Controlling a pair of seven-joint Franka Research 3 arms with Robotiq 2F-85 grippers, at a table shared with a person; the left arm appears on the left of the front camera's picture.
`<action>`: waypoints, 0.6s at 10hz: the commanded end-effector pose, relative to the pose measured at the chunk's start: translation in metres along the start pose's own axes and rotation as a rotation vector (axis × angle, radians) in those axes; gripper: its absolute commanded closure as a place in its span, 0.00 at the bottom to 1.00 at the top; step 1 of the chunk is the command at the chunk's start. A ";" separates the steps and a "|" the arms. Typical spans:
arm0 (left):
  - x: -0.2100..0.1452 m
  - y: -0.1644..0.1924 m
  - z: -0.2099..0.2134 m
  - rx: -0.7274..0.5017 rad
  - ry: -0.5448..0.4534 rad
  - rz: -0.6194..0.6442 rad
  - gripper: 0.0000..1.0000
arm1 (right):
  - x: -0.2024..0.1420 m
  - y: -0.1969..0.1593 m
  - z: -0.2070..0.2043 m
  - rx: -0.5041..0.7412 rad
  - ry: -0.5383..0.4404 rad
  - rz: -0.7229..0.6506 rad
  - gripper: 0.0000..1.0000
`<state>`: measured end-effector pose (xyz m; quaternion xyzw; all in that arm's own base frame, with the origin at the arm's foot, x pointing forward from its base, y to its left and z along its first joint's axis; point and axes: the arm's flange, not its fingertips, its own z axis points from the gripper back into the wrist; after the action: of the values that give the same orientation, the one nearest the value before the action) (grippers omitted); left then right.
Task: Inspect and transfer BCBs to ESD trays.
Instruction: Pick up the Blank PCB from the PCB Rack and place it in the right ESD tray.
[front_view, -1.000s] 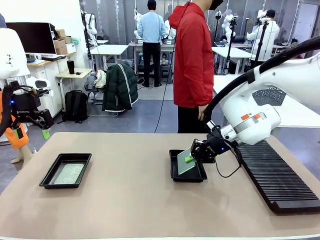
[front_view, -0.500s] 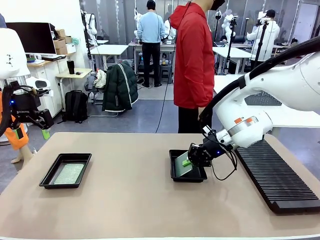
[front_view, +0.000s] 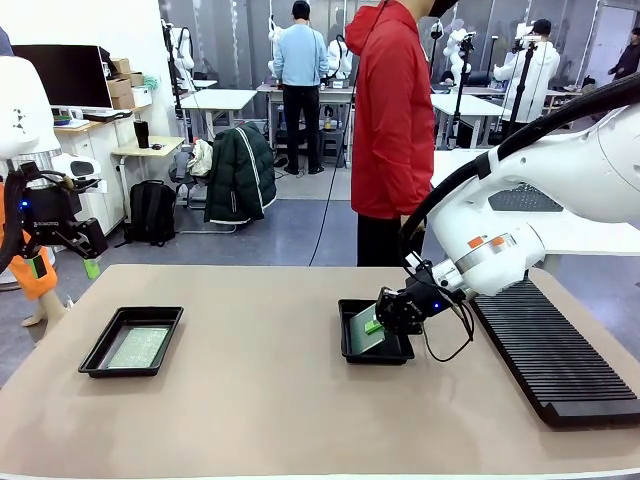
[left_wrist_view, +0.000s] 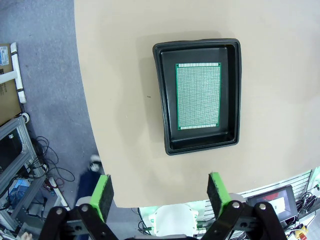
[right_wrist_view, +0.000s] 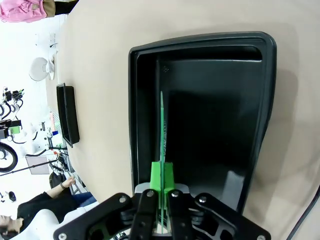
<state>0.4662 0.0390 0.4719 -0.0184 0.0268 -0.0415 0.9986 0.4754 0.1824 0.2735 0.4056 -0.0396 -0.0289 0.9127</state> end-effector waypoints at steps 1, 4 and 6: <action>-0.001 0.001 -0.002 -0.001 -0.013 -0.005 0.00 | 0.000 0.001 0.001 0.001 -0.002 0.002 0.97; -0.001 0.001 -0.002 -0.001 -0.013 -0.005 0.00 | 0.001 0.008 0.003 -0.044 -0.006 0.008 0.82; -0.001 0.001 -0.002 -0.001 -0.013 -0.005 0.00 | -0.001 0.016 0.004 -0.080 -0.008 0.015 0.62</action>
<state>0.4662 0.0390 0.4719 -0.0184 0.0268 -0.0415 0.9986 0.4759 0.1835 0.2800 0.3920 -0.0413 -0.0155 0.9189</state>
